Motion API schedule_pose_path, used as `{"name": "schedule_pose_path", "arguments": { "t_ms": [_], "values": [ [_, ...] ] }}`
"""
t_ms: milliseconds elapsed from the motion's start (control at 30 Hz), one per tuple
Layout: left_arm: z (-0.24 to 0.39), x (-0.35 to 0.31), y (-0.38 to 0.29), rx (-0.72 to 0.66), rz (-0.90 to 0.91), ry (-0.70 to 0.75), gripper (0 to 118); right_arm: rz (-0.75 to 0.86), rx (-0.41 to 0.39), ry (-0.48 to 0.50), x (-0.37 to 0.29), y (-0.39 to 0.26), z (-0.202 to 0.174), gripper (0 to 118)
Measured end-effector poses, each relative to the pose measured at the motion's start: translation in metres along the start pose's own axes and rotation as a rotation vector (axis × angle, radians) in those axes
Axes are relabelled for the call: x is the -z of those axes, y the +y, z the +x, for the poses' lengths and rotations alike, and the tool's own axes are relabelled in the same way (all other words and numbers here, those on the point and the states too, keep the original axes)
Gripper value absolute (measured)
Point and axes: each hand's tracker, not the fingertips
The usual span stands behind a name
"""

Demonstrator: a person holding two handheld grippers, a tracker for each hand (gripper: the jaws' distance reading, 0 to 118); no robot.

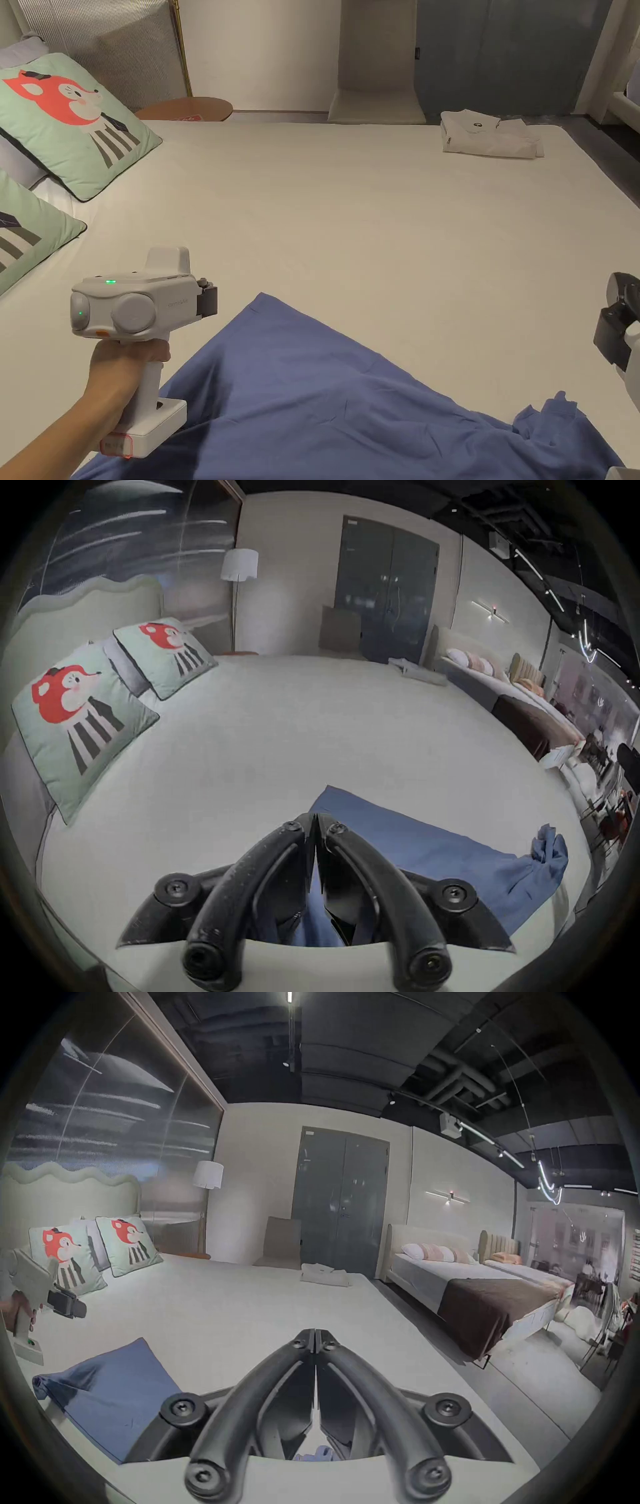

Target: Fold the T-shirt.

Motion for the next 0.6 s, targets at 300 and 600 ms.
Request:
{"name": "schedule_pose_path", "arguments": {
  "t_ms": [300,600],
  "values": [
    [0.006,0.085,0.018,0.034,-0.136,-0.005,79,-0.066,-0.007,0.004,0.032,-0.021,0.001,0],
    [0.025,0.175,0.018,0.086,-0.284,0.028,97,-0.145,-0.007,-0.022,0.063,-0.041,0.003,0]
  ]
}}
